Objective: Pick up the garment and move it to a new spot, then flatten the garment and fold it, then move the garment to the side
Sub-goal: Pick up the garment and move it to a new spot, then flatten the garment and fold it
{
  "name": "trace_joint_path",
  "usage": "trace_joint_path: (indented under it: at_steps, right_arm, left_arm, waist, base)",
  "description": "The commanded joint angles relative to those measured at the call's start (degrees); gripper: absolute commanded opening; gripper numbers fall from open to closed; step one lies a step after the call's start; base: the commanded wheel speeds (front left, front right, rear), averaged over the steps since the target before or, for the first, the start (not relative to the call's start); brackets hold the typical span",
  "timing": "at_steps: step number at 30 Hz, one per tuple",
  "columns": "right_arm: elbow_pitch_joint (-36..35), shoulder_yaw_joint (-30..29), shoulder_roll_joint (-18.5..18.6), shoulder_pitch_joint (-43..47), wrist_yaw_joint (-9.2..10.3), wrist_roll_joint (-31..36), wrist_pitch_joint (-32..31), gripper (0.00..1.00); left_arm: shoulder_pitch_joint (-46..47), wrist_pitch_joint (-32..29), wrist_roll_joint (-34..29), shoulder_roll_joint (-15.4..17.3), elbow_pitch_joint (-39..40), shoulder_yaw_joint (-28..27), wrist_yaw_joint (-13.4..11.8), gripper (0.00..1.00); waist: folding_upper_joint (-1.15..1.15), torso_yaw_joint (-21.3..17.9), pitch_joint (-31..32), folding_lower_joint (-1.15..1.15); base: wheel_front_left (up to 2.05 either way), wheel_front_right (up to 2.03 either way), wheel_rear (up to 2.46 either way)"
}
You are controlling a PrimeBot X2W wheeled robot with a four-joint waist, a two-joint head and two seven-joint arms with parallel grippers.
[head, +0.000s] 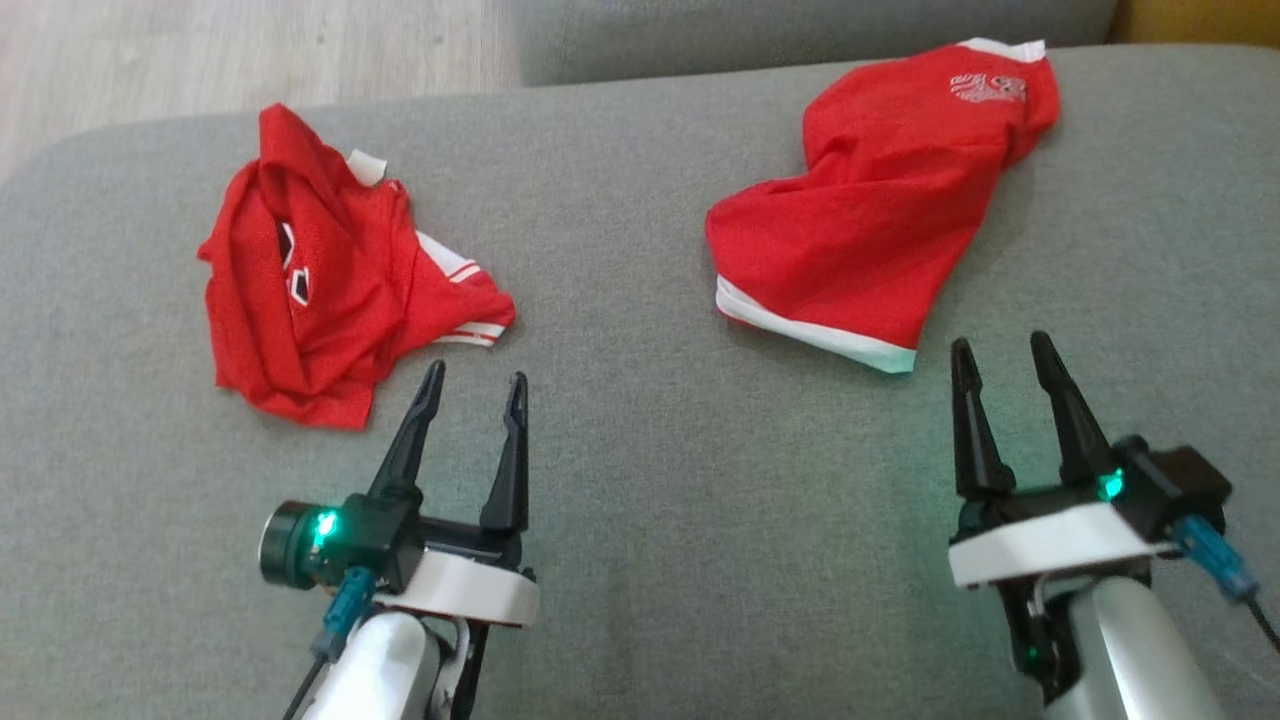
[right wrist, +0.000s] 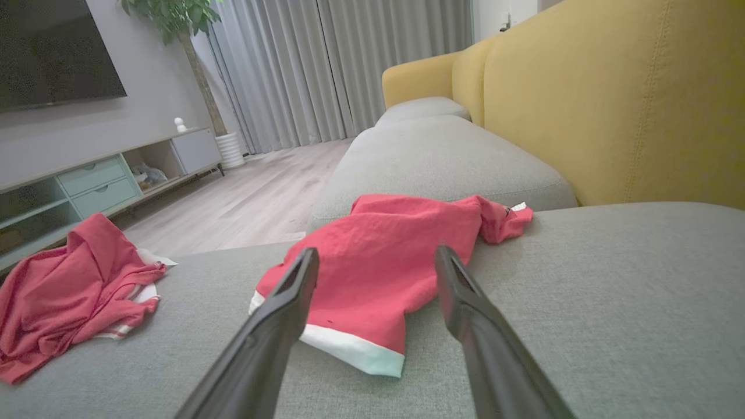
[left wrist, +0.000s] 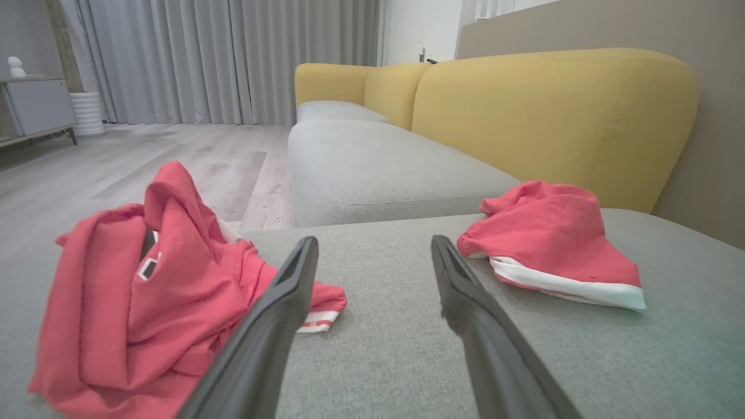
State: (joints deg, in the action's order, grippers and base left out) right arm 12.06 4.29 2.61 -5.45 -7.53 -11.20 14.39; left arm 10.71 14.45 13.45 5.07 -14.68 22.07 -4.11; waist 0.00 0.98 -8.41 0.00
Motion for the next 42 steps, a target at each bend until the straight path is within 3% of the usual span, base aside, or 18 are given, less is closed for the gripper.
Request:
trace_joint_path:
  at_steps: [1, 7, 16, 22, 24, 34, 42]
  right_arm:
    - [-0.65, 1.16, 0.27, -3.34, 0.04, 0.6, 0.61, 1.0]
    - [7.74, 1.41, 0.27, -7.72, 0.04, -0.14, 0.61, 1.0]
    - [26.43, 2.12, 0.27, -16.04, 0.04, -3.15, 0.52, 1.0]
    - [33.42, 3.64, 0.27, -20.47, 0.04, -4.65, 0.58, 1.0]
    - [34.09, 4.04, 0.27, -21.41, 0.04, -4.11, 0.59, 0.0]
    - [24.94, -2.53, 0.27, -17.88, 0.04, 3.19, 0.6, 0.0]
    - [15.19, -15.23, 0.27, -11.78, 0.04, 16.33, 0.61, 0.0]
  left_arm:
    - [2.69, 0.54, -0.89, 0.02, 1.29, -2.26, 0.43, 1.0]
    - [4.07, 0.54, -1.97, -0.84, 0.29, -2.61, 1.58, 1.0]
    - [5.31, 0.54, -2.83, -1.73, -0.74, -2.62, 2.3, 1.0]
    - [5.67, 0.54, -3.31, -1.94, -1.2, -2.95, 2.45, 1.0]
    - [5.79, 0.54, -3.39, -1.98, -1.44, -3.13, 2.5, 1.0]
    - [4.58, 0.54, -3.38, -2.09, -1.94, -4.42, 2.72, 1.0]
    - [2.44, 0.54, -2.74, -2.16, -1.89, -4.86, 2.9, 1.0]
  waist:
    - [0.0, 0.27, -0.86, 0.0]
    - [0.0, 1.62, -3.43, 0.0]
    - [0.0, 3.22, -5.71, 0.0]
    - [0.0, 2.97, -6.17, 0.0]
    - [0.0, 2.58, -6.07, 0.0]
    - [0.0, -0.7, -2.9, 0.0]
    - [0.0, -4.0, 0.58, 0.0]
  base:
    - [0.0, 0.0, 0.0]
    - [0.0, 0.0, 0.0]
    - [0.0, 0.0, 0.0]
    - [0.0, 0.0, 0.0]
    - [0.0, 0.0, 0.0]
    - [0.0, 0.0, 0.0]
    - [0.0, 0.0, 0.0]
